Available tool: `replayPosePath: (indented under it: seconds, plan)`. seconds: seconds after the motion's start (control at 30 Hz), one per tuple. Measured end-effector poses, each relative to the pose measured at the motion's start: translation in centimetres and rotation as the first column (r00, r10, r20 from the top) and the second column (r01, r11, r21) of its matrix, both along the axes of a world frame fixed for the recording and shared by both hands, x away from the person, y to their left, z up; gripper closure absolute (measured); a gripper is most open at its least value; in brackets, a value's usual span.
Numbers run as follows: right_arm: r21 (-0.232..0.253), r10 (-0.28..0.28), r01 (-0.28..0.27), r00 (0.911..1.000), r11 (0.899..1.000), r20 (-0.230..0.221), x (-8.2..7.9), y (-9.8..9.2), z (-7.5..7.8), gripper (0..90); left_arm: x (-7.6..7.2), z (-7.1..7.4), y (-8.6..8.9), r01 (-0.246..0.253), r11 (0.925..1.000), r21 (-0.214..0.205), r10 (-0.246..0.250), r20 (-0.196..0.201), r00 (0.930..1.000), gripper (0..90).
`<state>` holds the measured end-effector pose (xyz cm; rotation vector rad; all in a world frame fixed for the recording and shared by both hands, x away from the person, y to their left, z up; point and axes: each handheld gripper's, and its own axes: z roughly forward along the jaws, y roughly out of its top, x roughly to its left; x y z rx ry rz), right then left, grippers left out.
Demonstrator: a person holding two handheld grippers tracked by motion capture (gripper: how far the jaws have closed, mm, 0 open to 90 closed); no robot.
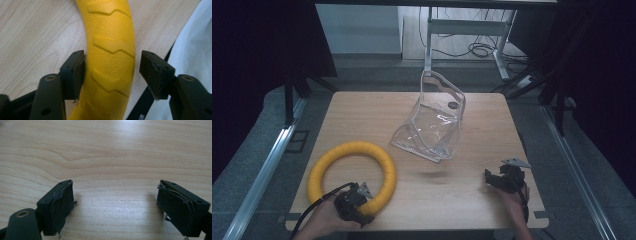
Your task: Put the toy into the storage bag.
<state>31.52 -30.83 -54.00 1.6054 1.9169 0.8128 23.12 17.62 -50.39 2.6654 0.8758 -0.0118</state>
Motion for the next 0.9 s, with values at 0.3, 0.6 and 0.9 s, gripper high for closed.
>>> replayPosePath:
  seconds: [0.3, 0.6, 0.9]
  plan:
    - [0.000, 0.000, 0.000, 1.0000, 1.000, 0.000, 0.0, 0.0, 0.0, 14.1, 0.2, -0.1, -0.5, -0.024, 0.9993, 0.030, 0.024, 0.017, 0.9996, 47.7]
    - [0.000, 0.000, 0.000, 1.0000, 1.000, 0.000, 0.0, 0.0, 0.0, 14.1, -0.2, -0.1, -0.2, -0.021, 0.9997, -0.013, 0.021, 0.052, 0.9984, 49.6]
    - [-0.001, 0.001, -0.001, 1.0000, 1.000, 0.001, 0.0, 0.0, 0.0, 14.2, -0.1, 2.0, 1.4, -0.028, 0.9860, -0.164, 0.043, 0.087, 0.9952, 50.2]
